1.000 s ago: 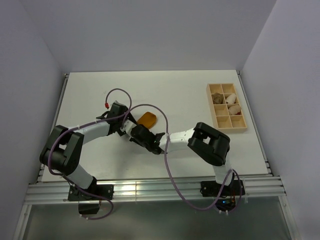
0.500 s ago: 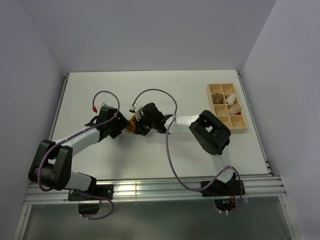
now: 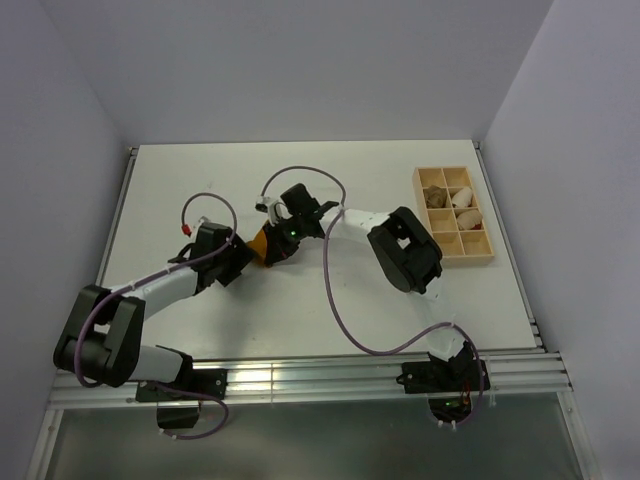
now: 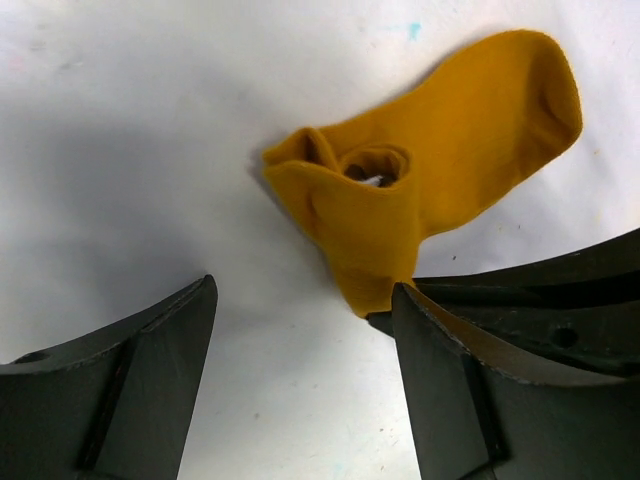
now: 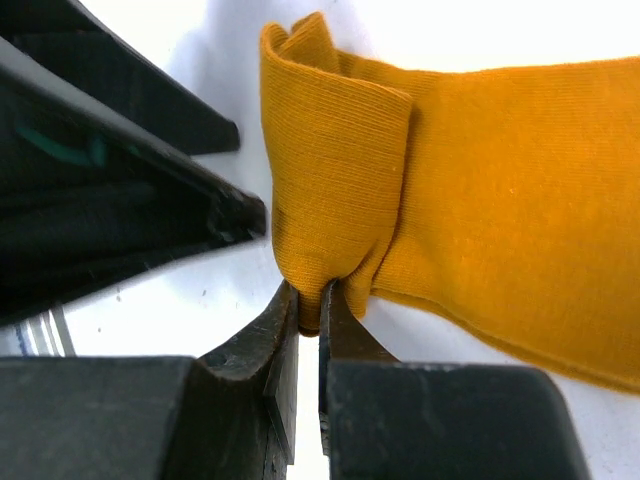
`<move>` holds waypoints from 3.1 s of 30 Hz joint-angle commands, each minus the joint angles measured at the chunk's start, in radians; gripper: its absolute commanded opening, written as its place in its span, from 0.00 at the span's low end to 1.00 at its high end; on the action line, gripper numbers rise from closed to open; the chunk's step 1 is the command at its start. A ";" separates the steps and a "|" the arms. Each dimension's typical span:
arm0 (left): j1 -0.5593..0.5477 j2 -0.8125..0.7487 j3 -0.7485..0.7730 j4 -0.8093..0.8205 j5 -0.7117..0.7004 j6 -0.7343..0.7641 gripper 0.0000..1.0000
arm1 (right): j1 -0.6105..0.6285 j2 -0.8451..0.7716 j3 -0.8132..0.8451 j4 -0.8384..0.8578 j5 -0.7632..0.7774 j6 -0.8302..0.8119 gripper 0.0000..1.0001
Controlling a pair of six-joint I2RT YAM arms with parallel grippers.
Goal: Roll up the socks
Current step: Roll the sock at the center of the board.
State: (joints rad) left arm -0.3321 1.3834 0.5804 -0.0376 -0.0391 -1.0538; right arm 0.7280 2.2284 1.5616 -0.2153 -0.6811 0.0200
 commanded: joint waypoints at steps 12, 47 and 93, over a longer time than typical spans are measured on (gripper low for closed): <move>0.070 -0.023 -0.111 0.266 0.047 -0.066 0.73 | 0.007 0.140 0.115 -0.369 -0.040 -0.072 0.00; 0.054 0.101 -0.013 0.078 0.064 0.057 0.11 | 0.016 -0.148 -0.115 -0.106 0.222 0.008 0.34; -0.071 0.207 0.236 -0.168 0.073 0.144 0.10 | 0.455 -0.222 -0.422 0.415 1.152 -0.370 0.57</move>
State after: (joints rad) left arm -0.3893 1.5822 0.7963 -0.1776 0.0319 -0.9257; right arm 1.1755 1.9862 1.1404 0.1665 0.4480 -0.3389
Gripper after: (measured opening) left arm 0.180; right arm 0.579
